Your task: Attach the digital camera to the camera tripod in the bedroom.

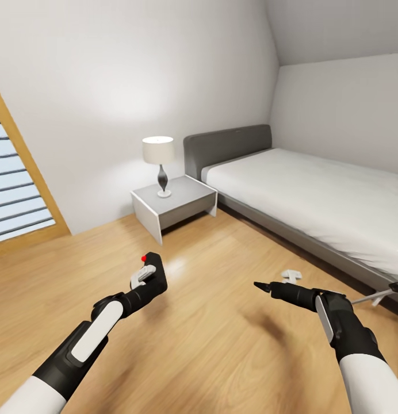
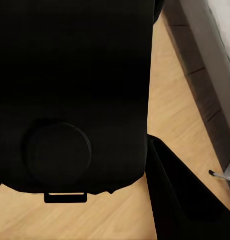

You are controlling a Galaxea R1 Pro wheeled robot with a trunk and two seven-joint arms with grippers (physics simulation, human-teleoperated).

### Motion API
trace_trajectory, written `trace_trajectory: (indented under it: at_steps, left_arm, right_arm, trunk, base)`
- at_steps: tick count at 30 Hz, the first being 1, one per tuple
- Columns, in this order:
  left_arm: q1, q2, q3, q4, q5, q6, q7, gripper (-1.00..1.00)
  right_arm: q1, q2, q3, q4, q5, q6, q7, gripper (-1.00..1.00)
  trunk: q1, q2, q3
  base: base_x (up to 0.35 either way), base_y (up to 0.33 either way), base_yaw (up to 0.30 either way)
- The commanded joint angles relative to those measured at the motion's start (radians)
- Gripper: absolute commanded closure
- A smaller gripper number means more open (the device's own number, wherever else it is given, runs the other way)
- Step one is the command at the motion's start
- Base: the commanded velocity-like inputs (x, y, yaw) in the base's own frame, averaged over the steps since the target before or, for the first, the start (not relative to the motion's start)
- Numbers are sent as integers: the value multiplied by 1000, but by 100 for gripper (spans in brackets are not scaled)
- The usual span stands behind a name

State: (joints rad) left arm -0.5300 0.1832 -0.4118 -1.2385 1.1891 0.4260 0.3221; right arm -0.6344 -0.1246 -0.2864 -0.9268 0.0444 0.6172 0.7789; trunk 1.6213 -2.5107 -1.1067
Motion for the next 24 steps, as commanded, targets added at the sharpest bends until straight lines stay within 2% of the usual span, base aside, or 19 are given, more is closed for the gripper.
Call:
trace_trajectory:
  at_steps: [1,12,17,24]
  left_arm:
    - [-1,1,-2,-2,8,0,10,100]
    - [-1,1,-2,-2,8,-1,9,100]
    - [-1,1,-1,-2,11,-2,10,100]
    - [-1,1,1,-1,17,-3,11,100]
  right_arm:
    - [-1,0,-3,-1,5,6,6,-100]
    - [-1,1,-2,0,6,5,5,-100]
    - [-1,3,-2,3,11,5,-35,-100]
    - [-1,8,-3,6,31,9,-135,-100]
  trunk:
    - [-1,0,3]
    - [-6,2,46]
    - [-8,4,65]
    - [-11,5,92]
  base:
    - [0,0,0]
    - [0,0,0]
    - [0,0,0]
    - [0,0,0]
